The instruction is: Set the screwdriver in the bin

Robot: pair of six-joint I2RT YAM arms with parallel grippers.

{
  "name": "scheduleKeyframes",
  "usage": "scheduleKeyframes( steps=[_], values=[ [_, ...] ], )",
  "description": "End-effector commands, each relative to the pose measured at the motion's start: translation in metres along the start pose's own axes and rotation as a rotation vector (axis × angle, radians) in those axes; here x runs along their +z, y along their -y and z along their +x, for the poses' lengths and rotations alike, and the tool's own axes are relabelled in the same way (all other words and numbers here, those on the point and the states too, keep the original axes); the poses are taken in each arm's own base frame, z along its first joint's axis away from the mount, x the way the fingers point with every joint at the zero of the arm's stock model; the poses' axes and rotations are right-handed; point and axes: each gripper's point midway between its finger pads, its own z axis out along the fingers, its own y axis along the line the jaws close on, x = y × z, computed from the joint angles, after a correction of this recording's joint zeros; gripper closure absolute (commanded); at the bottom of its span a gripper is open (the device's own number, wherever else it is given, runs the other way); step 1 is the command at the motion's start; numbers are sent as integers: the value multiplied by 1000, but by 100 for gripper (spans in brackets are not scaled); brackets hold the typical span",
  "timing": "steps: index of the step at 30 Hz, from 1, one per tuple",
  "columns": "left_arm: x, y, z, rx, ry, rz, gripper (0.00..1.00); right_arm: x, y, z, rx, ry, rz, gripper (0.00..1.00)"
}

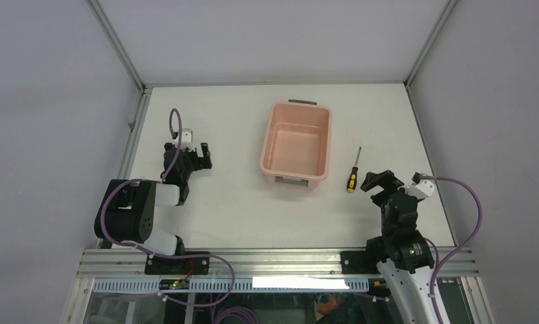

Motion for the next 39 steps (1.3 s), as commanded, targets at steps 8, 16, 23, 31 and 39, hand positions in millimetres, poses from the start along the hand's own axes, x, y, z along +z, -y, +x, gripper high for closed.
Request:
scheduleKeyframes(
  steps=[8, 16, 23, 31, 39],
  values=[
    [5, -1, -26, -11, 81, 6, 1, -11, -51, -62, 20, 149, -186, 1],
    [5, 0, -26, -11, 81, 7, 1, 33, -73, -85, -260, -161, 114, 2],
    [5, 0, -25, -11, 81, 7, 1, 81, -70, -28, -453, -576, 252, 2],
    [5, -1, -26, -11, 82, 6, 1, 108, -37, 62, -424, -826, 271, 12],
    [5, -1, -26, -11, 81, 6, 1, 115, -7, 129, -398, -991, 288, 33]
  ],
)
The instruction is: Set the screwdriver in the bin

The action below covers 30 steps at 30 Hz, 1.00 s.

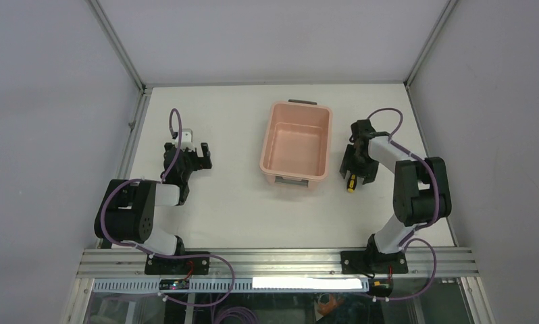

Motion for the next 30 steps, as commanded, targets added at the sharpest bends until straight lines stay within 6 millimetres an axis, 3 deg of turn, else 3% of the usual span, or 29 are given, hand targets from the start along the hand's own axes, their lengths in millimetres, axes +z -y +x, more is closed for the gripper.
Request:
scheduleKeyframes(
  steps=[1, 2, 6, 9, 15, 18, 22, 26, 28, 30],
  values=[
    [4, 0, -25, -10, 81, 6, 1, 17, -20, -10, -7, -10, -84, 41],
    [5, 0, -26, -10, 81, 7, 1, 18, -20, -9, -10, -18, -81, 48],
    [5, 0, -25, -10, 81, 8, 1, -1, -14, -17, -37, -6, -62, 97],
    [5, -1, -25, -11, 80, 6, 1, -41, -5, -32, -58, 28, -44, 100],
    [5, -1, -26, -11, 82, 6, 1, -162, 16, -65, -43, 186, -52, 100],
    [5, -1, -25, -10, 80, 6, 1, -214, 14, -75, 9, 286, -139, 100],
    [5, 0, -26, -10, 81, 7, 1, -266, -18, -78, 45, 395, -344, 100],
    [5, 0, -26, -10, 81, 7, 1, -305, -75, -81, 12, 531, -509, 100],
    [4, 0, -26, -11, 82, 7, 1, -314, -105, -79, -25, 568, -551, 100],
    [5, -1, -26, -11, 82, 6, 1, -311, -132, -77, -67, 578, -553, 100]
  ],
)
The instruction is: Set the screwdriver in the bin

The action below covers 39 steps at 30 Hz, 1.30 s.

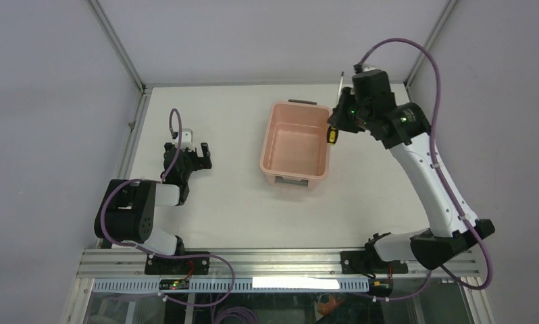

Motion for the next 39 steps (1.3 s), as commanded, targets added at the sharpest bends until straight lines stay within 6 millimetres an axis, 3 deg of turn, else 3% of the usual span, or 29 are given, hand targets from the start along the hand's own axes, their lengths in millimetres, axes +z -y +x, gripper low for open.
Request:
scheduleKeyframes(
  steps=[1, 5, 7, 11, 15, 19, 21, 26, 28, 36, 38, 39],
  values=[
    [5, 0, -26, -10, 82, 8, 1, 35, -62, -6, -21, 45, -74, 100],
    [5, 0, -26, -10, 81, 7, 1, 90, -74, 35, -79, -82, -9, 100],
    [5, -1, -26, -11, 82, 6, 1, 126, -71, 68, -103, -169, 37, 100],
    [5, -1, -25, -10, 80, 7, 1, 177, -63, 130, -153, -339, 108, 100],
    [5, -1, -26, -11, 81, 6, 1, 205, -45, 171, -195, -439, 215, 100],
    [5, 0, -25, -10, 81, 7, 1, 222, -33, 191, -195, -459, 259, 98],
    [5, -1, -25, -10, 81, 6, 1, 225, -29, 197, -197, -470, 274, 90],
    [5, -1, -25, -10, 80, 6, 1, 219, -30, 192, -192, -459, 273, 53],
    [5, -1, -25, -10, 81, 6, 1, 211, -35, 181, -186, -429, 254, 45],
    [4, -1, -26, -11, 81, 6, 1, 144, -64, 103, -200, -251, 101, 30],
    [5, 0, -26, -11, 82, 7, 1, 123, -72, 82, -215, -197, 33, 15],
    [5, 0, -25, -10, 80, 7, 1, 111, -74, 70, -218, -157, 5, 2]
  ],
)
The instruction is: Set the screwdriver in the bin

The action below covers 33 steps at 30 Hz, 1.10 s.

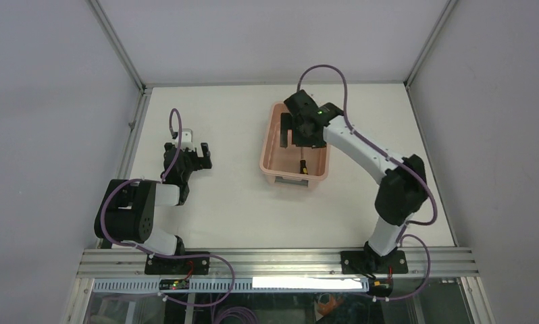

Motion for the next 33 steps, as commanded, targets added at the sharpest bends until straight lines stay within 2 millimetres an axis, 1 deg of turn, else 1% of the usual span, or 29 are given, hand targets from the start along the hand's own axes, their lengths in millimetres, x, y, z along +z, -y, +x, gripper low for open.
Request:
scheduleKeyframes(
  steps=[1, 2, 4, 6, 8, 9, 10, 12, 14, 15, 16, 18, 22, 24, 27, 31, 33],
  values=[
    [5, -1, -25, -11, 81, 6, 1, -94, 3, -55, -22, 260, -144, 1],
    [5, 0, -25, -11, 81, 7, 1, -109, 11, -61, -18, 312, -157, 1],
    [5, -1, -26, -11, 81, 6, 1, -127, 31, -68, -7, 398, -160, 1],
    [5, 0, -25, -11, 80, 7, 1, -140, 55, -70, 15, 465, -154, 1],
    [5, 0, -26, -11, 82, 6, 1, -145, 84, -68, 59, 522, -148, 1],
    [5, 0, -26, -11, 83, 7, 1, -145, 95, -61, 74, 533, -146, 1],
    [5, 0, -26, -11, 83, 7, 1, -144, 109, -59, 106, 561, -147, 1],
    [5, 0, -26, -11, 81, 7, 1, -136, 129, -44, 142, 582, -146, 1],
    [5, 0, -26, -11, 82, 7, 1, -123, 144, -25, 165, 592, -133, 1],
    [5, -1, -25, -11, 81, 6, 1, -113, 153, -10, 184, 586, -118, 1],
    [5, -1, -25, -11, 81, 6, 1, -104, 158, -1, 201, 586, -110, 1],
    [5, 0, -26, -11, 81, 6, 1, -88, 163, 15, 238, 600, -117, 1],
    [5, -1, -26, -11, 82, 6, 1, -64, 161, 39, 303, 645, -174, 1],
    [5, 0, -25, -11, 81, 6, 1, -55, 161, 47, 352, 672, -193, 1],
    [5, -1, -26, -11, 82, 6, 1, -49, 165, 52, 445, 721, -214, 1],
    [4, 0, -26, -11, 81, 7, 1, -45, 181, 60, 552, 766, -164, 1],
    [5, -1, -26, -11, 81, 6, 1, -47, 187, 62, 580, 791, -148, 1]
  ],
)
